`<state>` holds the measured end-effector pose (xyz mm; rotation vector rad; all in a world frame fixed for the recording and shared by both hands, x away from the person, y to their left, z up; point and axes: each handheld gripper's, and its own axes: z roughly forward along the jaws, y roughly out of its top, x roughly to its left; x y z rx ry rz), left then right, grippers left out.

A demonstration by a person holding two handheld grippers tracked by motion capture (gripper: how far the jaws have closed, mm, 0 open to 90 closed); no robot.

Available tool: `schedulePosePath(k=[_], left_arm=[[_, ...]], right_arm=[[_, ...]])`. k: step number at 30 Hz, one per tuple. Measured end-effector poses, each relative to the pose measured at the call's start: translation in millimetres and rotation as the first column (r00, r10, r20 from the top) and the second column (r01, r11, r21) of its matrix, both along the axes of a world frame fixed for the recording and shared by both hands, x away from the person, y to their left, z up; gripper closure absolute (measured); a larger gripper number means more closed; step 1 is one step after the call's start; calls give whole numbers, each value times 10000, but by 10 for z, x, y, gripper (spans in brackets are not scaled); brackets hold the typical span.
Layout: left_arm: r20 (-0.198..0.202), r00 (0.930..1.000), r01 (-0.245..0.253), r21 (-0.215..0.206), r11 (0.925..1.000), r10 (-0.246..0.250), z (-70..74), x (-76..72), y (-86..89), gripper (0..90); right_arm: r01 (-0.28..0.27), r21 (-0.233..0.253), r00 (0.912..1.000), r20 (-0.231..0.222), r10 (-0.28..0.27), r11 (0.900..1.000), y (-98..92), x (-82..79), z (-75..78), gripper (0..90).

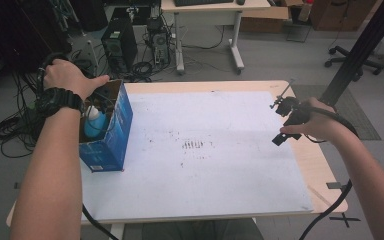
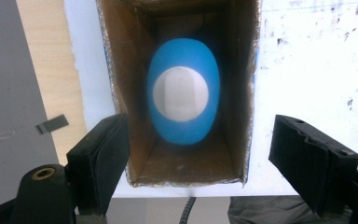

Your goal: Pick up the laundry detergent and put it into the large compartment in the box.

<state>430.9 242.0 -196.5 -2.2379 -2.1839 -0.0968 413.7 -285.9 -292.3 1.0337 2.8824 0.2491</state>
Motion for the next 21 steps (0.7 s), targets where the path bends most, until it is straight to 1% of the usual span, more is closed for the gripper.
schedulePosePath(k=[10,16,21], left_arm=[[154,9998,123,60,9999,-124,107,-19,-58,202],[245,9991,352,30,9994,-353,154,-18,-123,190],[315,9976,615,-28,9981,-614,178,-12,-217,186]], right_arm=[[-8,-1,10000,28,8,10000,-4,-7,16,178],[7,-1,10000,19,-7,10000,-5,-9,12,177],[8,-11,10000,25,-8,10000,-7,-12,13,177]])
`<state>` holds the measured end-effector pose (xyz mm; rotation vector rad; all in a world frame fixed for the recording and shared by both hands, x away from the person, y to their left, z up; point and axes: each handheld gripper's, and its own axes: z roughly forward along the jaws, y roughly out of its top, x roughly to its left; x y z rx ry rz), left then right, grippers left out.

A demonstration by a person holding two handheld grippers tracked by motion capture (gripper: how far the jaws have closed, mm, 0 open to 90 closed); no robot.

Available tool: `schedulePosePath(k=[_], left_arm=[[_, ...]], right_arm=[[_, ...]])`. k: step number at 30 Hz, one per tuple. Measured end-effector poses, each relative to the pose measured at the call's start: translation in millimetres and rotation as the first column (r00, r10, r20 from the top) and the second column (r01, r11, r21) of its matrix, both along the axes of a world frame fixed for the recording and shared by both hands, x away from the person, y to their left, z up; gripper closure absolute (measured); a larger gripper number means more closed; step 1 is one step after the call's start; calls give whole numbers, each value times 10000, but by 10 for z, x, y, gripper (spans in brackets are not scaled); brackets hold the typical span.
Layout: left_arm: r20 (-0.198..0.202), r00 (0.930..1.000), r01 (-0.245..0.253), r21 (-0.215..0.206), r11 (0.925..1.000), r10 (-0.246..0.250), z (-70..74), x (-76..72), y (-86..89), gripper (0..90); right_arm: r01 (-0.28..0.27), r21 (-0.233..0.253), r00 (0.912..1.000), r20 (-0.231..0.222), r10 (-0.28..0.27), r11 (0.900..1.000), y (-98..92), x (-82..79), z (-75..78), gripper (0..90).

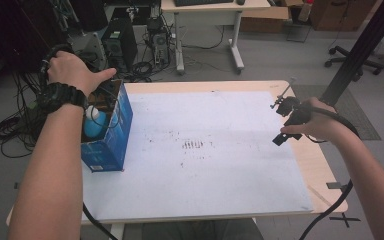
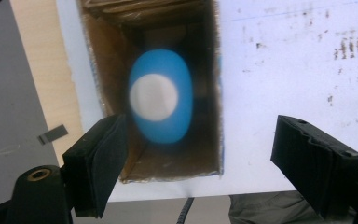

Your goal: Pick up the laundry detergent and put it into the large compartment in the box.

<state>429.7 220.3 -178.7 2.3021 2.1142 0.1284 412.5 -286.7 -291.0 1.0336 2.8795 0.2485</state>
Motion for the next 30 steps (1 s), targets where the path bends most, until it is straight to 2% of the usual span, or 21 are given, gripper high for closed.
schedulePosePath(k=[10,12,19,30], left_arm=[[131,9985,540,2,9985,-540,50,10,-184,183],[168,9973,718,-184,9972,-715,51,13,-237,183],[89,9932,1162,-332,9927,-1160,20,31,-376,179],[239,9750,2215,-340,9746,-2208,-39,53,-737,180]], right_arm=[[21,-14,10000,-12,-21,10000,-13,-8,4,177],[-3,-20,10000,-5,3,10000,-11,-11,5,177],[13,-16,10000,-21,-13,10000,-18,-23,5,177],[-35,-66,10000,-8,35,10000,-32,-25,-6,177]])
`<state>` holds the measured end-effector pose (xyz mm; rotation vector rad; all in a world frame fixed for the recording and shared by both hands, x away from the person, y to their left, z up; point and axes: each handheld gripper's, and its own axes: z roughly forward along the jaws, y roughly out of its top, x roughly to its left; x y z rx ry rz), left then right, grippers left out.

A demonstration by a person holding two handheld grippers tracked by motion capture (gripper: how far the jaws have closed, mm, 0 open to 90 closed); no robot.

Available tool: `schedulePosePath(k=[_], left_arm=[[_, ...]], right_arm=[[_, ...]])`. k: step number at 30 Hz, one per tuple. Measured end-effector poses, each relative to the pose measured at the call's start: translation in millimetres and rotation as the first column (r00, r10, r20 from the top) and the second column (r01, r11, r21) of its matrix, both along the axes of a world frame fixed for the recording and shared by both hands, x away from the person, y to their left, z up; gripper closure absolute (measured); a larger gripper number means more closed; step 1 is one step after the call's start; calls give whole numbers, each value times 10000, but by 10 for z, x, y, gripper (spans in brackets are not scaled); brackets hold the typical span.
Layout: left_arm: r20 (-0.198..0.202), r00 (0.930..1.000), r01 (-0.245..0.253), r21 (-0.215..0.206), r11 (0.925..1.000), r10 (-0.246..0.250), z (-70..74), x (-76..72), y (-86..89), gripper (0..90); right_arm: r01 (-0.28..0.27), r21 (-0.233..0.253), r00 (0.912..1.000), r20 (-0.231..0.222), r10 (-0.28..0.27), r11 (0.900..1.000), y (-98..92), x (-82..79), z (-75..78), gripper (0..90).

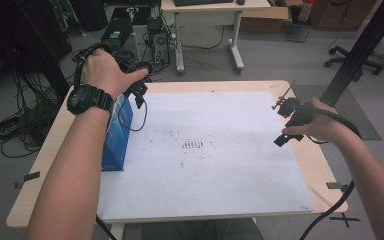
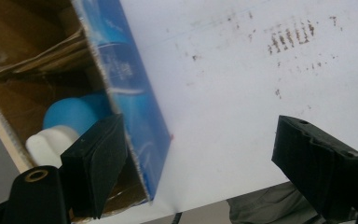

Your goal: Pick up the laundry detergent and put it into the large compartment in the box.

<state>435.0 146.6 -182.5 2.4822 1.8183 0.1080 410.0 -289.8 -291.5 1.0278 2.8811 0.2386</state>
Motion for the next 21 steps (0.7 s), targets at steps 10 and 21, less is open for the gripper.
schedulePosePath(k=[10,21], left_arm=[[-107,9975,692,-48,9976,-692,-98,25,-232,183],[-185,9911,1311,-196,9912,-1315,-246,7,-413,184]], right_arm=[[97,17,10000,-15,-97,10000,-23,-11,0,177],[123,23,9999,-17,-123,9999,-33,-18,-14,176]])
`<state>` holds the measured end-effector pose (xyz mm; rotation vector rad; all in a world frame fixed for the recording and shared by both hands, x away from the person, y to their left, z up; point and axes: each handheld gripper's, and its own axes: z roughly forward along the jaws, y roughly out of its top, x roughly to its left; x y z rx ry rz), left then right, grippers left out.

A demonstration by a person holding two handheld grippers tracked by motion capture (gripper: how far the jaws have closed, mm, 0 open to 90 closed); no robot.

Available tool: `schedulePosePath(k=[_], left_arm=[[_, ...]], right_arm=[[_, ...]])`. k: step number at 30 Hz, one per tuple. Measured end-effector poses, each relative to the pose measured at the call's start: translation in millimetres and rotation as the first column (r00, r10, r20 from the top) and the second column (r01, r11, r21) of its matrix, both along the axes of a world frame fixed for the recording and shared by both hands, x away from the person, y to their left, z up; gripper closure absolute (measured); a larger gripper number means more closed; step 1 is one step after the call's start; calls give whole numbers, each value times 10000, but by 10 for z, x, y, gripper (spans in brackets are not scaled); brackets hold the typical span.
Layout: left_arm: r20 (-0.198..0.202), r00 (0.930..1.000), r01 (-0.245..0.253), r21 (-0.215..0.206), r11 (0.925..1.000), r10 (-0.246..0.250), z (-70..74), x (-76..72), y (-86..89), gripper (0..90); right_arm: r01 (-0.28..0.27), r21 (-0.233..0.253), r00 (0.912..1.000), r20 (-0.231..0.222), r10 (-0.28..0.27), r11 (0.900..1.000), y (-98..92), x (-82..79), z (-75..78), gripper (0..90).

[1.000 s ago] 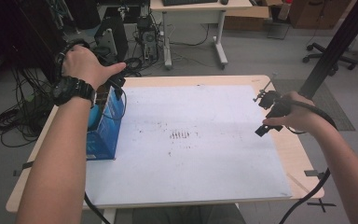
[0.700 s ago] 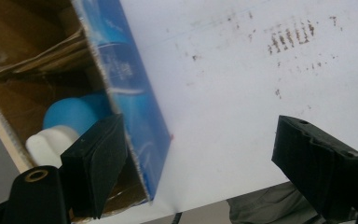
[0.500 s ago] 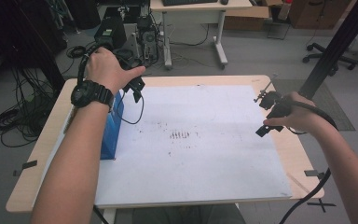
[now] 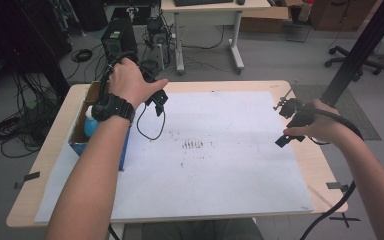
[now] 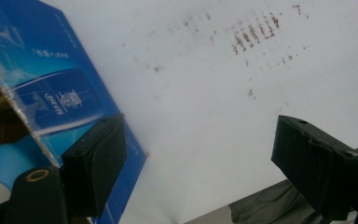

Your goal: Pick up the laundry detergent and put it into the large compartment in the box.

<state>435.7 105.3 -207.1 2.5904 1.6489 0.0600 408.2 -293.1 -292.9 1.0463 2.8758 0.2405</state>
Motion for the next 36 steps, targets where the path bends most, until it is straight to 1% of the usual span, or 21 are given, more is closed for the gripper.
schedulePosePath(k=[3,4,7,8,11,13,16,19,20,21,24,25,27,29,32,36], left_arm=[[-103,9998,172,49,9998,-172,-50,-11,-49,184],[-62,9998,190,75,9998,-190,-61,-16,-65,184],[-79,9995,300,-9,9995,-300,-102,-21,-112,188],[-77,9993,359,102,9993,-359,-120,-22,-134,188],[-146,9989,452,40,9990,-452,-161,-25,-170,189],[-83,9989,464,162,9988,-462,-218,-33,-212,189],[-195,9983,547,-20,9985,-547,-283,-40,-244,189],[-131,9967,804,135,9967,-803,-342,-54,-288,189],[-150,9966,805,72,9967,-804,-363,-65,-299,190],[-250,9963,827,-14,9966,-827,-383,-73,-307,190],[-301,9956,886,48,9961,-884,-450,-87,-347,190],[-301,9956,886,48,9961,-884,-450,-87,-347,189],[-418,9952,880,-43,9961,-881,-495,-89,-372,189],[-519,9947,885,-46,9961,-886,-529,-82,-386,190],[-619,9946,835,-55,9965,-837,-556,-75,-396,190],[-634,9946,821,-63,9966,-823,-565,-70,-406,192]], right_arm=[[-28,-49,10000,11,28,10000,2,-3,2,177],[-5,-39,10000,-3,5,10000,4,-2,0,177],[-21,-30,10000,-12,21,10000,-1,7,-7,177],[-21,-22,10000,-22,21,10000,-1,8,-8,176],[-50,-16,10000,2,50,10000,-5,11,-5,176],[-60,-21,10000,15,60,10000,-2,5,-2,175],[-103,-21,9999,29,103,9999,-2,-3,-3,170],[-79,-11,10000,8,79,10000,-20,4,-9,170],[-49,1,10000,12,49,10000,-29,9,-14,170],[-21,2,10000,0,21,10000,-37,12,-20,170],[-10,44,10000,-25,10,10000,-45,12,-39,170],[-54,47,10000,-34,54,10000,-45,12,-44,170],[-84,45,10000,-47,84,10000,-43,11,-49,170],[-95,56,9999,-42,95,9999,-45,11,-46,170],[-83,50,10000,-26,83,10000,-54,9,-32,170],[-48,71,10000,-11,48,10000,-69,7,-20,170]])
